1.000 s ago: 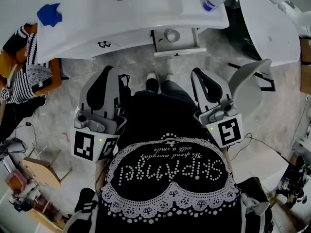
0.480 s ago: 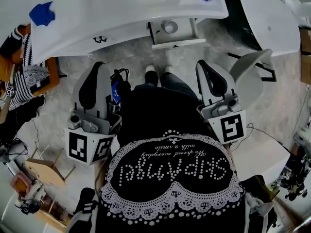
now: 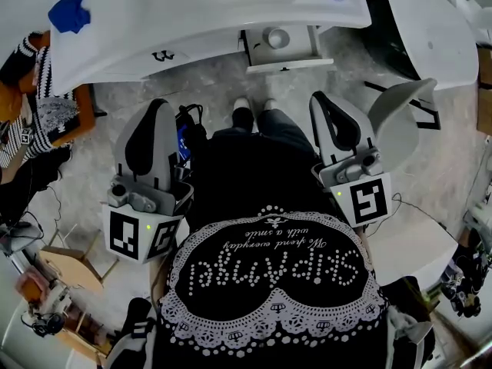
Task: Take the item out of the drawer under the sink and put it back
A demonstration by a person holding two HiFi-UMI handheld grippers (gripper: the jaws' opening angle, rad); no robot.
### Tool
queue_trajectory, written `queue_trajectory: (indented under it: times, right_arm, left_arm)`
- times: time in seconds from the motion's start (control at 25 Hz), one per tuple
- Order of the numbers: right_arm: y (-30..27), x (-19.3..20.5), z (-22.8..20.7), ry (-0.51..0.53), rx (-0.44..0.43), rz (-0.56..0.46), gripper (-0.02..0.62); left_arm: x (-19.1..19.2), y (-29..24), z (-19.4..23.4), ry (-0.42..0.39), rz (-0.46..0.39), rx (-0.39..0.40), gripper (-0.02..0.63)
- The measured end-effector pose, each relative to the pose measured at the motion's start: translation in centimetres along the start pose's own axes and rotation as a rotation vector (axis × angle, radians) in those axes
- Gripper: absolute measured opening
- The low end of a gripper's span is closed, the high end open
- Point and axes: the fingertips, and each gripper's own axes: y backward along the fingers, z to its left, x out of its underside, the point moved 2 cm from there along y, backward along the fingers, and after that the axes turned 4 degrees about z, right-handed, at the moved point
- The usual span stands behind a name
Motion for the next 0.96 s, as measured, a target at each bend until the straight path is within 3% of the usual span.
queue_trajectory:
  times: [0.96]
  right_arm:
    - [-0.69,-0.01,0.11,0.032,-0.012,-0.007,0.018]
  left_arm:
    - [0.34,0.6,0.56,0.002,-0.027,-0.009,0.005]
